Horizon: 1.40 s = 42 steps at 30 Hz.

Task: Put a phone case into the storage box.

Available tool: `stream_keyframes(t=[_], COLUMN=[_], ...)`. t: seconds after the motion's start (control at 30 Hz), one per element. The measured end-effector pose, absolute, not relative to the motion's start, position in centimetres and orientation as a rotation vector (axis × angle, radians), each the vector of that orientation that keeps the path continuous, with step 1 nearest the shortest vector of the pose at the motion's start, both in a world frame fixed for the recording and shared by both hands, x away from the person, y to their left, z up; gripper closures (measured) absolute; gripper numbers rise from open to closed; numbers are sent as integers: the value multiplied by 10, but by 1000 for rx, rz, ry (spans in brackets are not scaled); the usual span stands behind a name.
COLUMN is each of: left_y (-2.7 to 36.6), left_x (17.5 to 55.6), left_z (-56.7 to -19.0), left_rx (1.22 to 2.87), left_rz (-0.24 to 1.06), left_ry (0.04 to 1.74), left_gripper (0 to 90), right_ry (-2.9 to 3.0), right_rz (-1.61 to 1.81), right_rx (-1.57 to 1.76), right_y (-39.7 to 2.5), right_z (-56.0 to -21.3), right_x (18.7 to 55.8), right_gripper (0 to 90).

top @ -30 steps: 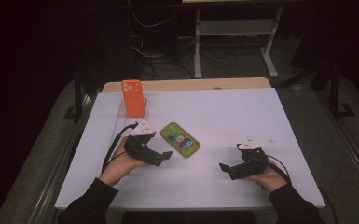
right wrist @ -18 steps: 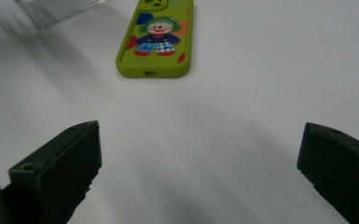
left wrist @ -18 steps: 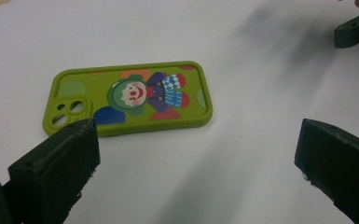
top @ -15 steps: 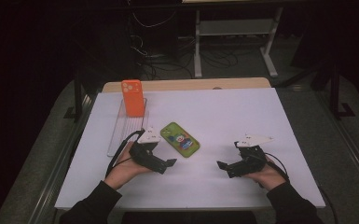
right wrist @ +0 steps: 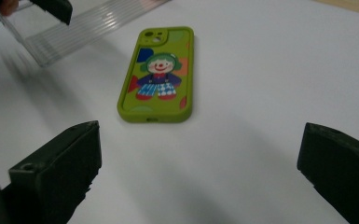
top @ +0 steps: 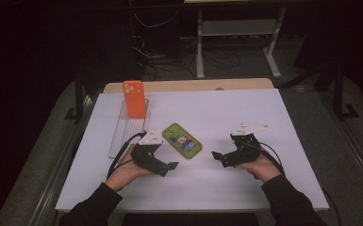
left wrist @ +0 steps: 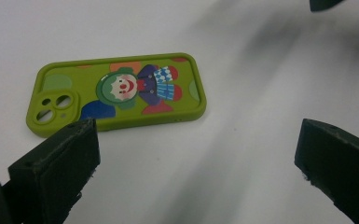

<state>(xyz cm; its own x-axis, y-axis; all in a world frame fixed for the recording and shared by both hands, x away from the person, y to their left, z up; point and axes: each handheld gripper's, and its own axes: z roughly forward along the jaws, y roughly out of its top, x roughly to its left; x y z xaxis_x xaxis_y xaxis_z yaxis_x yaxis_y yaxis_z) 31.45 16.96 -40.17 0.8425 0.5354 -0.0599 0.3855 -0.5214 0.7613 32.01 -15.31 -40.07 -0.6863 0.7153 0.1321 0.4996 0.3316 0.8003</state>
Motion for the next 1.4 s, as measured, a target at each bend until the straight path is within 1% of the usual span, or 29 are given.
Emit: stream_keyframes(t=[0.2, 0.37, 0.8, 1.0, 1.4], left_y=[169, 171, 172, 173, 173], left_x=[316, 317, 319, 319, 319], left_z=[-402, -404, -404, -404, -403], left_rx=[2197, 2197, 2158, 2181, 2193], left_rz=[255, 265, 236, 241, 238], left_ry=[666, 649, 647, 635, 635], left_gripper=[0, 0, 0, 0, 0], right_ry=[2339, 2359, 2412, 2436, 2471], right_rz=[1299, 1251, 1212, 1210, 1151], right_rx=[1103, 1124, 1098, 1097, 1082], right_y=[-146, -137, -103, -84, -63], right_z=[-392, -388, -376, -371, -368], right_x=[334, 345, 369, 379, 395], right_gripper=[0, 0, 0, 0, 0])
